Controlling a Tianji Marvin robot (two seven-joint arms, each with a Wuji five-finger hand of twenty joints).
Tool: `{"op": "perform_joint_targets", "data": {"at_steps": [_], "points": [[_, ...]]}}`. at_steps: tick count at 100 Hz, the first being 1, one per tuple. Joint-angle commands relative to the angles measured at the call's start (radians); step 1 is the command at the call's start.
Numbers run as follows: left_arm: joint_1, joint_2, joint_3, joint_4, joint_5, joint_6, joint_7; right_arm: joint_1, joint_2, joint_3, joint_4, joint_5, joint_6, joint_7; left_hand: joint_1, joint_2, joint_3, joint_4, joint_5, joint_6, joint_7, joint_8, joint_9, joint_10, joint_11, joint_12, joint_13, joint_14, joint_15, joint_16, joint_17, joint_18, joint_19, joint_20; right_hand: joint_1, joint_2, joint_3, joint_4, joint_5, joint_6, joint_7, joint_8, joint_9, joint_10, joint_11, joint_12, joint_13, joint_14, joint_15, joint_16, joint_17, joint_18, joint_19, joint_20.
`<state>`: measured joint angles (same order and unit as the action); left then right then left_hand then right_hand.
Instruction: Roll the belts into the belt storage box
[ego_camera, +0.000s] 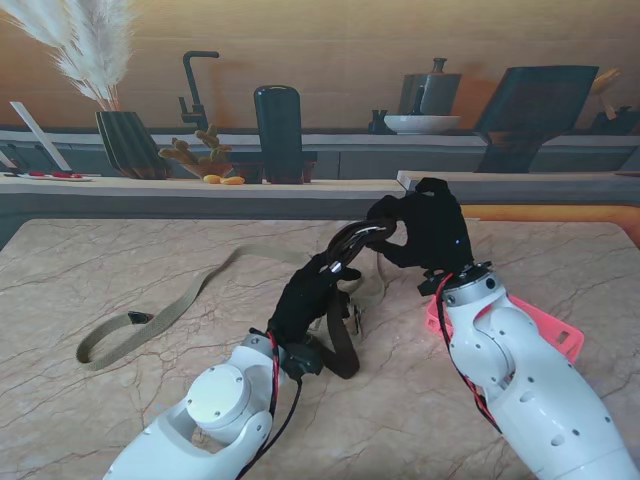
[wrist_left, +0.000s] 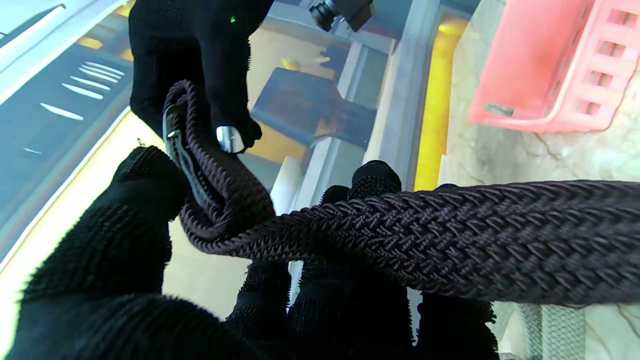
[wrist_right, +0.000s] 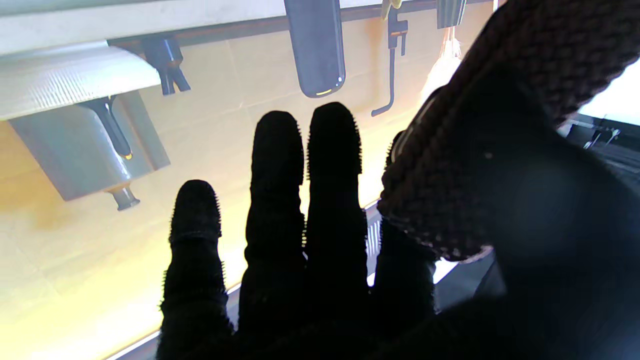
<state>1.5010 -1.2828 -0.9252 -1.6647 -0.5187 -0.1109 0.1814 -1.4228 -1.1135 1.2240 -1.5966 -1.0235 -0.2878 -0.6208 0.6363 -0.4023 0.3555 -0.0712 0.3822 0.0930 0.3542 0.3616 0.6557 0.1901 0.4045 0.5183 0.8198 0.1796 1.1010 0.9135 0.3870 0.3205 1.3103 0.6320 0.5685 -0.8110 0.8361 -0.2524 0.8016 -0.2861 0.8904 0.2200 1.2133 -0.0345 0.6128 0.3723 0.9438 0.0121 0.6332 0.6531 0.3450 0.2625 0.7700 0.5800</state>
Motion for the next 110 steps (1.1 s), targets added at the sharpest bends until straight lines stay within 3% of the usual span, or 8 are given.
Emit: {"op": "perform_joint_targets", "data": {"at_steps": [1,9,17,36,53,62,84,110], "points": [[-0.001,-0.02,0.016,0.022,-0.001,-0.02,0.013,0.013,-0.019,-0.021,0.019,0.009,0.013,-0.001,-0.049,-0.027,0.018,0.01,-0.009,-0.029,0.027,-0.004,-0.05,-0.043,-0.021,-0.012,-0.056,-0.006,-0.087,0.005,-0.049,-0.016,-0.055,-0.002,0.088,0.124,0.058,0.066,0.08,-0.08,0.177,0.026,0.009,0.023,0.019,0.0,-0.021,-0.014,0.023,0.005,-0.028,0.025,0.029,-0.016],[-0.004,-0.027,0.026,0.036,-0.01,-0.041,0.026,0.03,-0.024,-0.049,0.042,0.023,0.029,-0.007,-0.075,-0.032,0.033,0.007,-0.032,-0.041,0.019,-0.006,-0.08,-0.053,-0.056,-0.037,-0.136,0.027,-0.297,-0.082,-0.105,-0.008,-0.156,-0.027,0.088,0.124,0.056,0.067,0.08,-0.08,0.177,0.025,0.008,0.023,0.021,-0.001,-0.022,-0.014,0.025,0.004,-0.027,0.025,0.031,-0.017],[-0.005,-0.033,0.033,0.044,-0.013,-0.049,0.044,0.044,-0.032,-0.078,0.063,0.052,0.042,-0.005,-0.082,-0.026,0.038,0.005,-0.057,-0.046,0.017,-0.007,-0.104,-0.056,-0.075,-0.056,-0.205,0.026,-0.474,-0.185,-0.135,-0.025,-0.212,-0.041,0.091,0.122,0.057,0.069,0.08,-0.074,0.178,0.025,0.007,0.026,0.023,-0.002,-0.025,-0.012,0.027,0.004,-0.03,0.026,0.033,-0.019],[-0.007,-0.05,0.043,0.056,0.013,-0.067,0.109,0.07,-0.044,-0.14,0.113,0.093,0.057,-0.002,-0.072,-0.01,0.042,0.002,-0.09,-0.042,0.042,-0.009,-0.092,-0.054,-0.091,-0.111,-0.239,-0.019,-0.683,-0.375,-0.122,-0.083,-0.281,-0.106,0.092,0.121,0.056,0.07,0.081,-0.071,0.179,0.023,0.007,0.029,0.027,-0.004,-0.024,-0.01,0.033,0.003,-0.034,0.028,0.036,-0.022],[-0.007,-0.071,0.052,0.065,0.069,-0.105,0.204,0.089,-0.048,-0.191,0.158,0.109,0.055,0.005,-0.057,-0.003,0.107,-0.006,-0.173,-0.031,0.1,-0.026,-0.125,-0.054,-0.054,-0.186,-0.241,-0.051,-0.709,-0.507,-0.061,-0.186,-0.366,-0.182,0.094,0.114,0.059,0.073,0.084,-0.067,0.18,0.02,0.007,0.033,0.032,-0.006,-0.027,-0.007,0.036,0.002,-0.039,0.032,0.038,-0.026],[-0.006,-0.082,0.053,0.066,0.094,-0.123,0.253,0.095,-0.052,-0.215,0.179,0.122,0.054,0.006,-0.057,-0.012,0.154,-0.011,-0.225,-0.024,0.135,-0.036,-0.177,-0.052,-0.035,-0.2,-0.279,-0.061,-0.708,-0.551,-0.047,-0.216,-0.421,-0.215,0.094,0.113,0.06,0.075,0.084,-0.065,0.18,0.018,0.006,0.033,0.033,-0.007,-0.03,-0.001,0.038,0.001,-0.043,0.034,0.038,-0.028],[-0.01,-0.101,0.047,0.074,0.133,-0.132,0.331,0.103,-0.058,-0.27,0.216,0.155,0.033,0.027,-0.037,-0.014,0.215,-0.019,-0.233,-0.019,0.126,-0.061,-0.217,-0.057,-0.007,-0.199,-0.306,-0.073,-0.692,-0.591,-0.023,-0.255,-0.469,-0.245,0.094,0.1,0.065,0.079,0.09,-0.054,0.18,0.013,0.011,0.041,0.041,-0.008,-0.034,0.003,0.042,0.0,-0.053,0.041,0.037,-0.032],[-0.032,-0.114,0.05,0.114,0.22,-0.123,0.382,0.117,-0.066,-0.327,0.242,0.185,-0.005,0.046,-0.016,-0.101,0.331,-0.023,-0.235,-0.011,0.131,-0.066,-0.253,-0.06,-0.004,-0.2,-0.339,-0.075,-0.699,-0.609,-0.002,-0.294,-0.555,-0.292,0.092,0.098,0.07,0.079,0.094,-0.054,0.181,0.01,0.012,0.043,0.045,-0.011,-0.033,0.006,0.045,-0.001,-0.057,0.046,0.035,-0.037]]}}
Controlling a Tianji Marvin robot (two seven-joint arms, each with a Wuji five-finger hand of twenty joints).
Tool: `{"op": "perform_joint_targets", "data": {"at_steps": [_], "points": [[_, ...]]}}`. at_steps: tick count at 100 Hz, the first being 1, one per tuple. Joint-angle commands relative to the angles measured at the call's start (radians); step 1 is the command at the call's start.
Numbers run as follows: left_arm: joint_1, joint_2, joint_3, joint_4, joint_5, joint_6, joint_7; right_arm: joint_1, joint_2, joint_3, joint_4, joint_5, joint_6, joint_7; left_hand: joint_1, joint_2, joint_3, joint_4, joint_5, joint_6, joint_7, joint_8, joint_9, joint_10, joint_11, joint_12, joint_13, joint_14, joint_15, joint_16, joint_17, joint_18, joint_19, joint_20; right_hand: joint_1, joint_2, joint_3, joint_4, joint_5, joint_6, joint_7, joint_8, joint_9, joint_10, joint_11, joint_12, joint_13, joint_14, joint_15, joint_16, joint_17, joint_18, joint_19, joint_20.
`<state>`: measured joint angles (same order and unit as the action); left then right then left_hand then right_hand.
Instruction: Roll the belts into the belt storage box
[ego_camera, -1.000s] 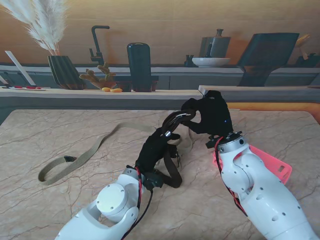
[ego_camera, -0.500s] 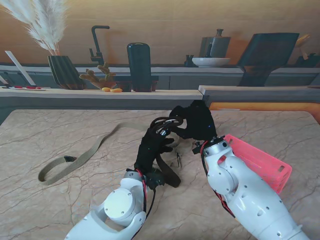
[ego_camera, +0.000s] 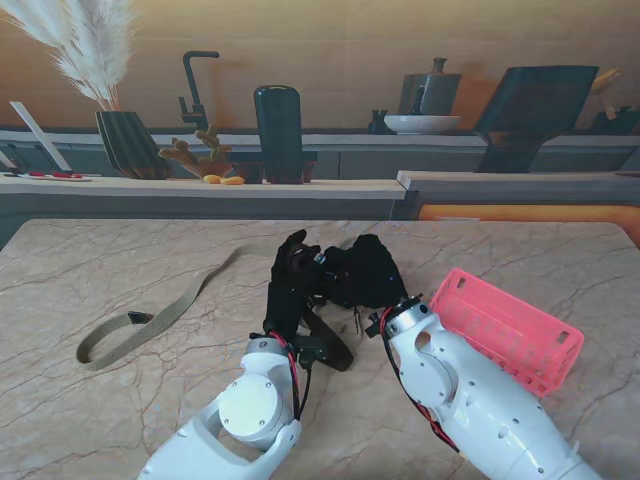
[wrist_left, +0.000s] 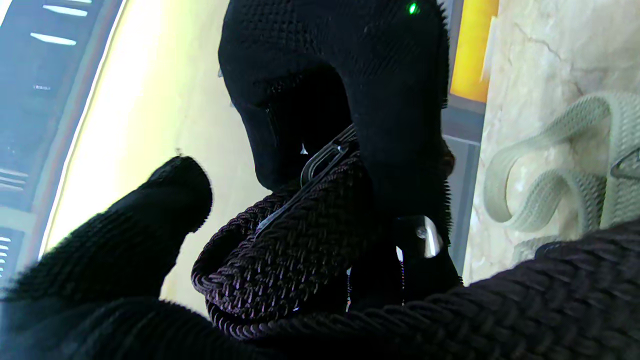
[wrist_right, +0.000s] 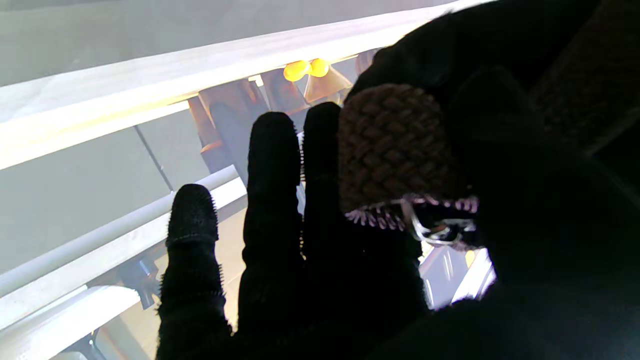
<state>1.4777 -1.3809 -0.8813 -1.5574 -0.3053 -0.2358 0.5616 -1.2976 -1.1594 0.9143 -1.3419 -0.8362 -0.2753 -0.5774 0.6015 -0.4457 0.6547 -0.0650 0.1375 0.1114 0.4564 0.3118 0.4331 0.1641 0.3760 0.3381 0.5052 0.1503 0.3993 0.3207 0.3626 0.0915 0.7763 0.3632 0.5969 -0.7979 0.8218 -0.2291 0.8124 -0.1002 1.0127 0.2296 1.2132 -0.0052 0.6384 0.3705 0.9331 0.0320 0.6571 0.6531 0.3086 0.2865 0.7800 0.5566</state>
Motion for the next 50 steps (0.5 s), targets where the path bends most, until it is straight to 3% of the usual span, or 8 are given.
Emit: {"op": "perform_joint_targets", "data": {"at_steps": [1,18,30,50], "points": [[-0.01,-0.016,0.007,0.009,0.012,0.003,0.003,-0.009,-0.021,-0.018,-0.013,-0.001,-0.018,0.002,0.023,-0.059,0.035,-0.028,0.01,-0.028,0.028,-0.016,-0.03,-0.034,0.024,-0.019,-0.025,-0.047,0.003,-0.017,0.023,-0.066,-0.023,-0.024,0.064,0.084,0.085,0.056,0.083,-0.239,0.059,0.001,0.012,0.014,0.02,-0.009,-0.022,-0.013,0.021,-0.001,-0.02,0.022,0.025,-0.014],[-0.031,-0.019,0.014,0.049,0.094,0.013,0.018,-0.021,-0.026,-0.026,-0.03,0.007,-0.021,-0.006,0.075,-0.093,0.093,-0.022,0.01,-0.019,0.023,-0.019,-0.041,-0.04,0.029,-0.017,-0.034,-0.05,0.003,-0.017,0.037,-0.077,-0.058,-0.043,0.065,0.083,0.087,0.055,0.087,-0.234,0.06,-0.001,0.019,0.02,0.026,-0.008,-0.016,-0.009,0.029,0.001,-0.017,0.024,0.028,-0.014],[-0.038,-0.017,0.022,0.064,0.106,0.017,0.004,-0.024,-0.033,-0.034,-0.038,0.01,0.003,-0.027,0.132,-0.1,0.138,-0.016,0.014,-0.012,0.034,-0.014,-0.041,-0.038,0.034,-0.015,-0.033,-0.049,0.006,-0.016,0.061,-0.081,-0.101,-0.067,0.069,0.086,0.087,0.053,0.088,-0.224,0.059,-0.004,0.028,0.029,0.043,-0.003,-0.003,-0.005,0.053,0.011,-0.01,0.029,0.038,-0.013],[-0.041,-0.002,0.028,0.069,0.1,0.022,-0.055,-0.021,-0.048,-0.039,-0.045,0.04,0.052,-0.048,0.272,-0.046,0.196,0.025,0.009,-0.009,0.068,0.003,-0.033,-0.037,0.035,-0.015,-0.015,-0.045,0.004,-0.018,0.132,-0.084,-0.217,-0.138,0.075,0.101,0.076,0.052,0.084,-0.207,0.06,-0.009,0.024,0.039,0.064,-0.003,0.0,0.001,0.084,0.02,-0.013,0.029,0.055,-0.012]]}}
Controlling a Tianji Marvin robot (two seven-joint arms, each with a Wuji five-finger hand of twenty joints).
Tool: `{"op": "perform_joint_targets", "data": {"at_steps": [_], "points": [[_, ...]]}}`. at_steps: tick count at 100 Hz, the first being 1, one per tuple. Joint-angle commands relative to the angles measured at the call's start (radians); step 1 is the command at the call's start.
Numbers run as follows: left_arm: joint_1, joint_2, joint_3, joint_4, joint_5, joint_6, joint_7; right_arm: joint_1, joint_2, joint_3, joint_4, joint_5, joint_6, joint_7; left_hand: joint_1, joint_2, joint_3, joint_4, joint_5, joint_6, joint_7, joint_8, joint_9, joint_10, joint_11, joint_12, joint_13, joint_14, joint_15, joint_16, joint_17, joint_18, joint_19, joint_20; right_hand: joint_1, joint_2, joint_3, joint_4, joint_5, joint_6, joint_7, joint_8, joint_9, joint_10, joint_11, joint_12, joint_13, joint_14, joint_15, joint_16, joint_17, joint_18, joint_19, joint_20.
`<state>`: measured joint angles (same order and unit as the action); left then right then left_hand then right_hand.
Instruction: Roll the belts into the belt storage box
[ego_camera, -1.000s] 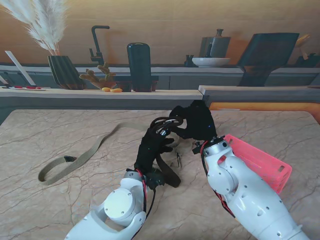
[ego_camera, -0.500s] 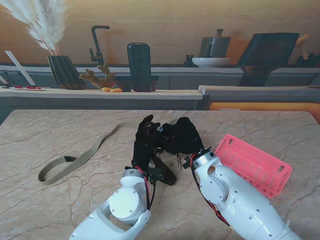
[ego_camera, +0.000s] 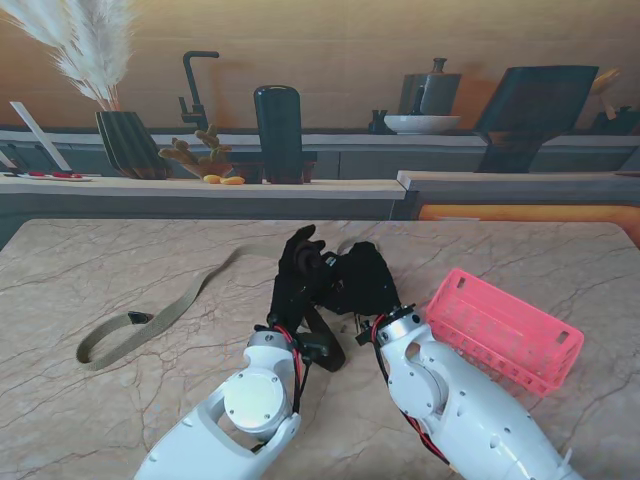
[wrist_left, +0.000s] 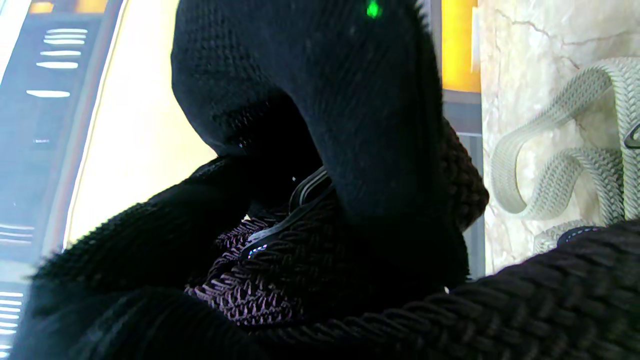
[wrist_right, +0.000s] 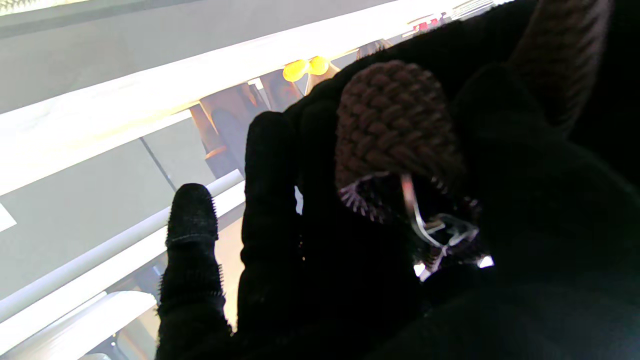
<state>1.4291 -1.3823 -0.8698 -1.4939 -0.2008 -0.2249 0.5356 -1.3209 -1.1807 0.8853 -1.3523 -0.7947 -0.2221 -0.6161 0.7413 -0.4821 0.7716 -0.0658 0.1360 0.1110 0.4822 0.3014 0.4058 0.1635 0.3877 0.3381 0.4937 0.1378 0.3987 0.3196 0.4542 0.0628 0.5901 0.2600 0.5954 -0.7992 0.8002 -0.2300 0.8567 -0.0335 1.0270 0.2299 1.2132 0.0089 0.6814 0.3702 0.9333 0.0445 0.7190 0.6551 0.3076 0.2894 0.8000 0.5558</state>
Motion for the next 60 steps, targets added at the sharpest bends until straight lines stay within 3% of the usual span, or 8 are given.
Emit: {"op": "perform_joint_targets", "data": {"at_steps": [1,10,20,28,34,41,48,60], "points": [[0.008,0.0,0.016,0.005,-0.006,0.01,-0.033,0.002,-0.028,-0.01,-0.035,-0.001,0.001,-0.01,0.137,-0.006,0.083,0.028,0.01,-0.009,0.041,0.013,-0.006,-0.036,0.022,-0.015,-0.005,-0.033,0.004,-0.017,0.042,-0.056,-0.039,-0.039,0.077,0.103,0.097,0.053,0.04,-0.273,0.045,-0.009,0.023,0.025,0.022,-0.003,0.0,-0.011,0.023,0.018,-0.012,0.027,0.036,-0.012],[0.013,0.011,0.012,-0.001,-0.032,-0.003,-0.074,0.002,-0.031,-0.007,-0.039,0.001,0.023,-0.023,0.15,-0.001,0.09,0.033,0.009,-0.021,0.015,-0.001,-0.013,-0.034,0.014,-0.019,-0.016,-0.026,-0.004,-0.02,0.05,-0.049,-0.107,-0.076,0.079,0.11,0.091,0.054,0.034,-0.271,0.045,-0.009,0.02,0.026,0.026,-0.005,-0.001,-0.011,0.029,0.019,-0.012,0.027,0.042,-0.012],[0.018,0.028,0.005,-0.005,-0.068,-0.03,-0.136,-0.003,-0.035,0.001,-0.047,0.01,0.04,-0.029,0.061,-0.063,0.038,0.013,0.011,-0.022,-0.037,-0.027,-0.012,-0.035,0.007,-0.024,-0.024,-0.014,-0.014,-0.026,0.039,-0.029,-0.156,-0.096,0.081,0.113,0.085,0.056,0.032,-0.273,0.046,-0.008,0.016,0.026,0.032,-0.007,-0.002,-0.012,0.035,0.019,-0.013,0.027,0.049,-0.014],[0.017,0.039,0.003,0.0,-0.08,-0.05,-0.177,-0.009,-0.037,0.01,-0.056,0.022,0.044,-0.025,-0.103,-0.121,-0.001,-0.028,0.016,-0.018,-0.067,-0.042,-0.005,-0.024,-0.014,-0.035,-0.031,0.004,-0.014,-0.023,-0.02,0.003,-0.118,-0.054,0.081,0.114,0.083,0.057,0.031,-0.273,0.047,-0.007,0.015,0.024,0.034,-0.008,-0.003,-0.013,0.036,0.017,-0.015,0.024,0.051,-0.016],[0.016,0.044,0.001,0.002,-0.088,-0.052,-0.197,-0.013,-0.036,0.015,-0.06,0.025,0.044,-0.022,-0.155,-0.118,-0.021,-0.04,0.016,-0.017,-0.077,-0.046,0.015,-0.02,-0.022,-0.03,-0.016,0.013,-0.009,-0.011,-0.059,0.022,-0.043,-0.005,0.08,0.115,0.082,0.057,0.03,-0.274,0.047,-0.007,0.014,0.024,0.035,-0.009,-0.005,-0.016,0.036,0.017,-0.015,0.023,0.052,-0.017],[0.017,0.047,-0.001,-0.001,-0.096,-0.043,-0.207,-0.016,-0.036,0.019,-0.064,0.024,0.043,-0.021,-0.071,-0.091,-0.027,-0.029,0.016,-0.013,-0.051,-0.028,0.055,-0.02,-0.008,-0.005,0.026,0.011,0.003,0.009,-0.07,0.017,0.06,0.047,0.08,0.117,0.081,0.057,0.029,-0.277,0.046,-0.007,0.013,0.022,0.035,-0.01,-0.006,-0.016,0.036,0.016,-0.015,0.023,0.053,-0.018],[0.019,0.045,-0.001,-0.006,-0.095,-0.027,-0.197,-0.019,-0.035,0.021,-0.067,0.024,0.041,-0.021,0.037,-0.057,-0.009,-0.004,0.018,-0.01,-0.023,-0.015,0.077,-0.025,0.006,0.007,0.049,0.007,0.011,0.016,-0.059,0.009,0.093,0.06,0.081,0.117,0.08,0.058,0.028,-0.277,0.047,-0.005,0.013,0.022,0.036,-0.011,-0.007,-0.017,0.036,0.015,-0.017,0.023,0.052,-0.02],[0.019,0.037,0.0,-0.013,-0.081,0.002,-0.166,-0.019,-0.035,0.016,-0.068,0.023,0.035,-0.019,0.104,-0.02,0.004,0.018,0.014,-0.006,0.024,0.007,0.11,-0.035,0.031,0.015,0.082,0.0,0.035,0.022,-0.029,0.001,0.126,0.067,0.08,0.117,0.078,0.058,0.027,-0.279,0.047,-0.005,0.012,0.022,0.038,-0.012,-0.008,-0.016,0.035,0.013,-0.017,0.024,0.053,-0.023]]}}
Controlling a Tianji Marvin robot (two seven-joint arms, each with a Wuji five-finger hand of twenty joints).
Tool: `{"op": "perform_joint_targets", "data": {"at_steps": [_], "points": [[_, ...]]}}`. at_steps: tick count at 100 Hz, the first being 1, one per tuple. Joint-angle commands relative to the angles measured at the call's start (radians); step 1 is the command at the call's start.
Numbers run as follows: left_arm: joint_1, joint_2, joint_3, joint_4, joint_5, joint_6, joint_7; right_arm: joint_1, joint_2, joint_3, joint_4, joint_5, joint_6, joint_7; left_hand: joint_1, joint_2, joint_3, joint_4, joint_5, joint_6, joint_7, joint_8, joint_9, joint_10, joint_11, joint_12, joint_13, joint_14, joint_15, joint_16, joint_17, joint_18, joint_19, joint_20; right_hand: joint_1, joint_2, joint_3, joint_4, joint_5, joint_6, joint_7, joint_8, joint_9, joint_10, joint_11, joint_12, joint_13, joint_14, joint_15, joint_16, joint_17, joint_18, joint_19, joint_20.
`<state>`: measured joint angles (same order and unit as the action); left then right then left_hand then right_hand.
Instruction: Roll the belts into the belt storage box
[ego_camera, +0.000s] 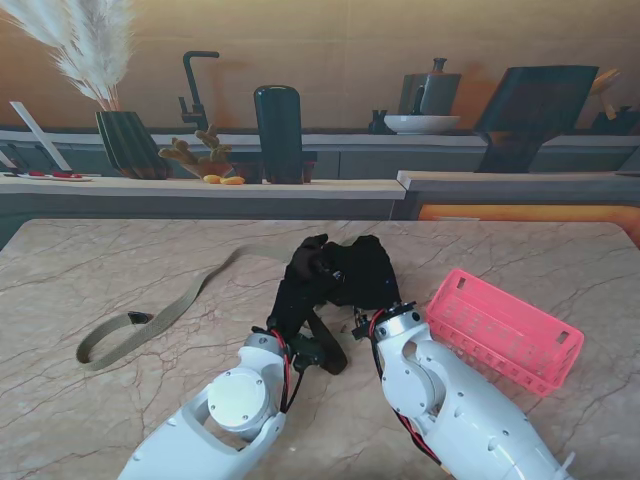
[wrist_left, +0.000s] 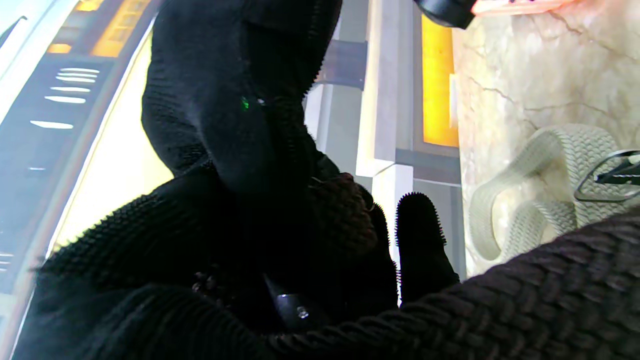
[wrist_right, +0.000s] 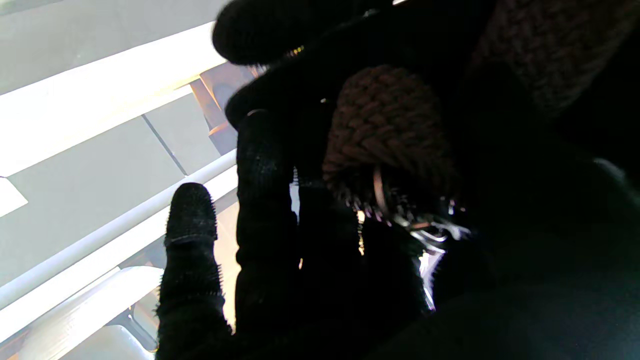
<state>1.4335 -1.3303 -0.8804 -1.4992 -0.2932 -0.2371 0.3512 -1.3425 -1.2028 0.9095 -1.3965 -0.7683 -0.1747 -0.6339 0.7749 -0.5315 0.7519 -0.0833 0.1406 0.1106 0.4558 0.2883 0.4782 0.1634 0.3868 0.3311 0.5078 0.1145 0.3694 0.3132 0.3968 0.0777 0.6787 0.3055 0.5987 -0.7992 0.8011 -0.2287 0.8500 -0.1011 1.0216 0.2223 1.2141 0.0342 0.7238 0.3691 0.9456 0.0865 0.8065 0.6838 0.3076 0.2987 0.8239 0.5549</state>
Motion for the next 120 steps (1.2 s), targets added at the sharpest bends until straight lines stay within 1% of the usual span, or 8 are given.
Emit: {"op": "perform_joint_targets", "data": {"at_steps": [1,9,17,45,67,83,103,120], "points": [[0.015,-0.016,0.011,-0.008,0.013,0.016,0.023,0.003,-0.013,-0.009,-0.024,-0.003,-0.013,-0.001,0.076,0.034,0.024,0.036,0.007,-0.005,0.062,0.026,0.042,-0.036,0.036,0.022,0.072,0.023,0.068,0.029,0.033,-0.013,0.043,0.022,0.077,0.118,0.077,0.057,0.034,-0.211,0.052,0.003,0.011,-0.004,-0.005,-0.011,-0.02,-0.057,-0.052,-0.015,-0.017,0.015,0.029,-0.022],[0.015,-0.027,0.014,-0.011,0.029,0.032,0.066,0.005,-0.012,-0.016,-0.021,0.001,-0.027,0.011,0.096,0.07,0.02,0.039,0.011,-0.007,0.101,0.044,0.07,-0.046,0.055,0.023,0.097,0.02,0.089,0.033,0.046,0.011,0.07,0.028,0.077,0.115,0.076,0.057,0.035,-0.213,0.053,0.004,0.011,-0.004,-0.003,-0.011,-0.021,-0.057,-0.053,-0.017,-0.021,0.018,0.028,-0.024],[0.016,-0.034,0.014,-0.013,0.046,0.039,0.097,0.007,-0.007,-0.024,-0.017,-0.005,-0.039,0.028,0.089,0.095,-0.002,0.04,0.01,-0.022,0.113,0.048,0.1,-0.082,0.064,0.021,0.094,0.019,0.106,0.044,-0.019,0.098,0.152,0.072,0.078,0.109,0.079,0.057,0.039,-0.211,0.053,0.005,0.014,-0.001,-0.002,-0.012,-0.023,-0.053,-0.055,-0.019,-0.027,0.023,0.025,-0.028],[0.032,-0.042,0.006,-0.026,0.071,0.026,0.148,0.005,0.004,-0.03,-0.009,-0.016,0.001,0.066,0.138,0.238,-0.077,0.036,0.026,-0.05,0.144,0.063,0.111,-0.095,0.078,0.035,0.087,0.017,0.119,0.07,-0.092,0.143,0.228,0.127,0.089,0.099,0.094,0.058,0.048,-0.175,0.05,0.01,0.016,0.029,0.014,0.001,-0.016,-0.041,-0.053,-0.018,-0.026,0.033,0.023,-0.034],[0.036,-0.035,0.004,-0.026,0.071,0.038,0.127,-0.014,0.01,0.01,-0.017,-0.06,0.066,0.022,0.063,0.097,-0.033,0.039,0.062,-0.042,0.138,0.064,0.143,-0.072,0.099,0.063,0.164,0.054,0.212,0.136,-0.027,0.161,0.304,0.159,0.095,0.104,0.091,0.054,0.053,-0.184,0.046,0.013,0.01,0.03,0.017,-0.003,-0.018,-0.032,-0.039,-0.013,-0.021,0.04,0.033,-0.034],[0.037,-0.025,0.001,-0.029,0.085,0.07,0.099,-0.025,0.03,0.054,-0.039,-0.126,0.066,0.016,0.015,0.032,-0.025,0.034,0.068,-0.033,0.122,0.06,0.15,-0.062,0.109,0.089,0.246,0.074,0.402,0.269,0.054,0.2,0.505,0.233,0.099,0.103,0.093,0.054,0.055,-0.186,0.048,0.016,0.008,0.035,0.02,-0.003,-0.02,-0.032,-0.036,-0.014,-0.018,0.041,0.041,-0.035],[0.041,-0.017,-0.004,-0.035,0.095,0.086,0.08,-0.026,0.06,0.091,-0.057,-0.207,0.042,0.047,0.004,0.007,-0.019,0.031,0.084,-0.03,0.109,0.055,0.166,-0.059,0.114,0.104,0.337,0.059,0.603,0.412,0.151,0.181,0.747,0.317,0.097,0.101,0.099,0.051,0.06,-0.196,0.047,0.019,0.007,0.032,0.022,-0.002,-0.024,-0.035,-0.039,-0.017,-0.022,0.039,0.043,-0.039],[0.044,-0.012,-0.01,-0.039,0.125,0.1,0.083,-0.026,0.076,0.11,-0.064,-0.253,0.037,0.066,-0.008,0.007,-0.025,0.03,0.107,-0.033,0.103,0.054,0.187,-0.061,0.124,0.111,0.442,0.012,0.782,0.498,0.282,0.123,0.966,0.357,0.094,0.1,0.1,0.047,0.062,-0.2,0.046,0.023,0.007,0.03,0.019,-0.002,-0.026,-0.038,-0.046,-0.02,-0.025,0.038,0.041,-0.043]]}}
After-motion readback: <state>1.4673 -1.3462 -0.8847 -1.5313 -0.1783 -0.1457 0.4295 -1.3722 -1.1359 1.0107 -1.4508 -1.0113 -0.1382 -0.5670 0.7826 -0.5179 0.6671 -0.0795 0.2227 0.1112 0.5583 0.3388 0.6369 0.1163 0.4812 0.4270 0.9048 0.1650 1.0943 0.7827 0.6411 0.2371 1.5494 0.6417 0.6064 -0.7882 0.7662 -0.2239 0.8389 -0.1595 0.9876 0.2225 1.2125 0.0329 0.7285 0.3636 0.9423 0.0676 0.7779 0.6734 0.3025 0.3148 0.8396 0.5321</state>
